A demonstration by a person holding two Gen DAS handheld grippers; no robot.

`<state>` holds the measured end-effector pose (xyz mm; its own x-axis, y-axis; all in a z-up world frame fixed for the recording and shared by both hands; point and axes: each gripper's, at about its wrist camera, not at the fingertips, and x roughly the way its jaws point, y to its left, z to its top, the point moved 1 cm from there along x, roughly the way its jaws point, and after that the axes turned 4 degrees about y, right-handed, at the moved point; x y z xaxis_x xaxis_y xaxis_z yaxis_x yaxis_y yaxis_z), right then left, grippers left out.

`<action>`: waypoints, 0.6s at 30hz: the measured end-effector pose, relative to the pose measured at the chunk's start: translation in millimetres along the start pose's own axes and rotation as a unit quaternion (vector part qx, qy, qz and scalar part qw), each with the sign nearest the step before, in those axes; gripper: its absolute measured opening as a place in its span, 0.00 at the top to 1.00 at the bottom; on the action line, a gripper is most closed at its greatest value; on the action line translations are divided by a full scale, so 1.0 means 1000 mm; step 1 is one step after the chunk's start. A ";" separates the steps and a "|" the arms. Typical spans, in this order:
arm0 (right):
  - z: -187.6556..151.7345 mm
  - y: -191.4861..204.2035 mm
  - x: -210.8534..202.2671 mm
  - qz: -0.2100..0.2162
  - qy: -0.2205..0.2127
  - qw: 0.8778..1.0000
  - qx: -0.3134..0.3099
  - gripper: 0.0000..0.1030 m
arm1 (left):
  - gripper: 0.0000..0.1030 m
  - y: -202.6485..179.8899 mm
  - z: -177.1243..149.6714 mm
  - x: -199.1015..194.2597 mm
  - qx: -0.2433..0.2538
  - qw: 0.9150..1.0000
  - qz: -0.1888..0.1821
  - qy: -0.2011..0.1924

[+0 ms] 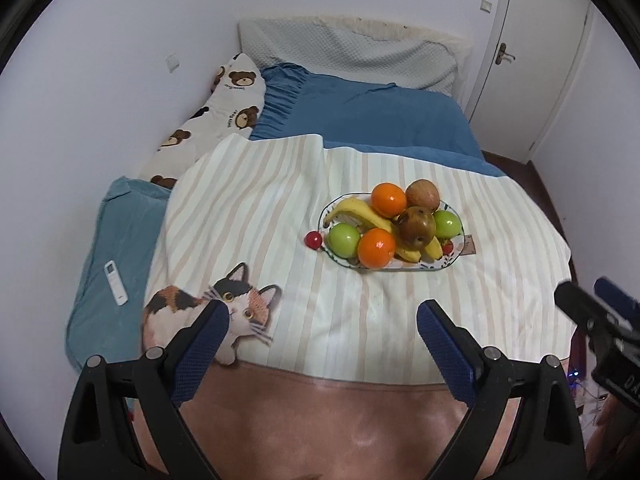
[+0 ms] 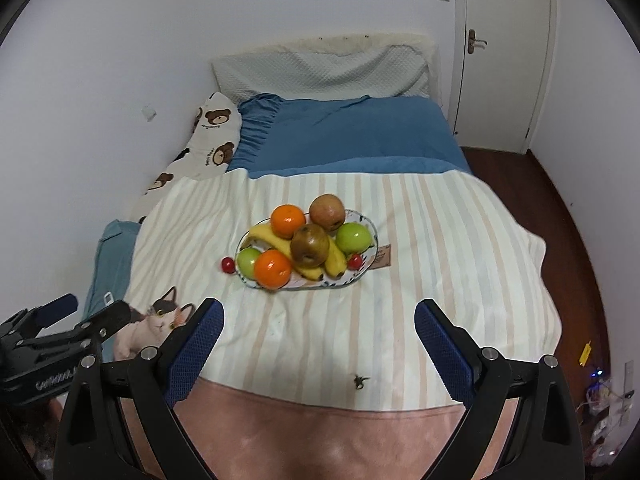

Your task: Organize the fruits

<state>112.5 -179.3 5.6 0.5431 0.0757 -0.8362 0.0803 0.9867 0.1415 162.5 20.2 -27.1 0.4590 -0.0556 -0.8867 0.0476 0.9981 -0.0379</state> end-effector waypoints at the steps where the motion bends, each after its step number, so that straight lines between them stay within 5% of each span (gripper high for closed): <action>1: 0.000 -0.001 0.004 0.005 0.004 1.000 0.002 0.05 | 0.07 0.002 0.004 0.011 -0.004 1.000 -0.004 0.010; 6: 0.014 -0.012 0.077 0.093 0.041 0.994 0.045 0.05 | 0.08 0.015 0.043 0.123 -0.045 0.987 -0.074 0.133; 9: 0.022 -0.018 0.132 0.107 0.073 0.989 0.076 0.21 | 0.34 0.022 0.062 0.190 -0.078 0.975 -0.094 0.187; 11: 0.024 -0.019 0.158 0.099 0.083 0.988 0.086 0.31 | 0.47 0.023 0.071 0.221 -0.089 0.970 -0.098 0.205; 18: 0.016 -0.026 0.209 0.082 0.112 0.984 0.108 0.34 | 0.45 0.016 0.089 0.296 -0.090 0.962 -0.107 0.234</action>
<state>237.6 -191.2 -164.3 0.3680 0.2856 -0.8849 0.1953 0.9067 0.3739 378.1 17.2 -248.9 0.0038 -0.2845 -0.9587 -0.0774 0.9557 -0.2839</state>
